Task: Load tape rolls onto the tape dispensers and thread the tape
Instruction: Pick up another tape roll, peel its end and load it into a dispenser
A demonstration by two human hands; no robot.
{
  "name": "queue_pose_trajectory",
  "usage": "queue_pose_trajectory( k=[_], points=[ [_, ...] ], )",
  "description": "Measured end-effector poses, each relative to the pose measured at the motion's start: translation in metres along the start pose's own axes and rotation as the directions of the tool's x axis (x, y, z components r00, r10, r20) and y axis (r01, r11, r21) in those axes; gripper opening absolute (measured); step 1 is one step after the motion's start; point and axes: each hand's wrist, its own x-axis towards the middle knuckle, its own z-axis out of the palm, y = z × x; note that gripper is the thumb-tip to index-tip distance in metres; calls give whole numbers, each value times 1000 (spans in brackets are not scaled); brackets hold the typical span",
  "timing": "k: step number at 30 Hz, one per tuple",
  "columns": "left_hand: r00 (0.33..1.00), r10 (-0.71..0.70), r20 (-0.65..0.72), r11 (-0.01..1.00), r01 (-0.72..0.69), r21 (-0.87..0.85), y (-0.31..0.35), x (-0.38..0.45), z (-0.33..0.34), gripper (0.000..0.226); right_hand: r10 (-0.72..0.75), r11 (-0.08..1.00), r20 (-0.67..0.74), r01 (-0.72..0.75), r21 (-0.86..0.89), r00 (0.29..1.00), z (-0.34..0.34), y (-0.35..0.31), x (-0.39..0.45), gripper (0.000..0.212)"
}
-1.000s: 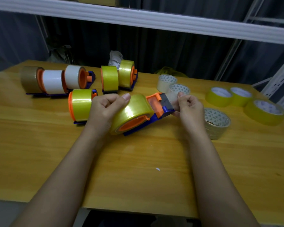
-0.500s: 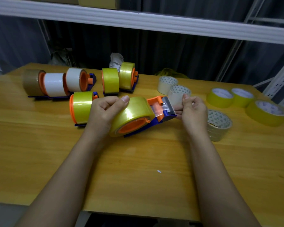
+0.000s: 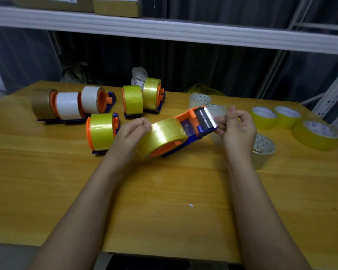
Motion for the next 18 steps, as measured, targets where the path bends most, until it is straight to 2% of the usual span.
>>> queue_pose_trajectory(
  k=[6,10,15,18],
  points=[
    [998,-56,-29,996,58,70,-2,-2,5,32,-37,999,61,35,35,997,3,-5,-6,21],
    [993,-108,-48,994,108,-5,-2,-3,6,32,-12,999,68,10,35,998,2,-5,-5,24],
    [999,-29,-20,998,31,58,-2,-3,3,31,-65,998,36,64,22,997,6,-7,-8,22],
    [999,-8,-31,996,10,85,-6,-3,5,31,-49,998,49,46,50,998,5,-6,-7,23]
  ],
)
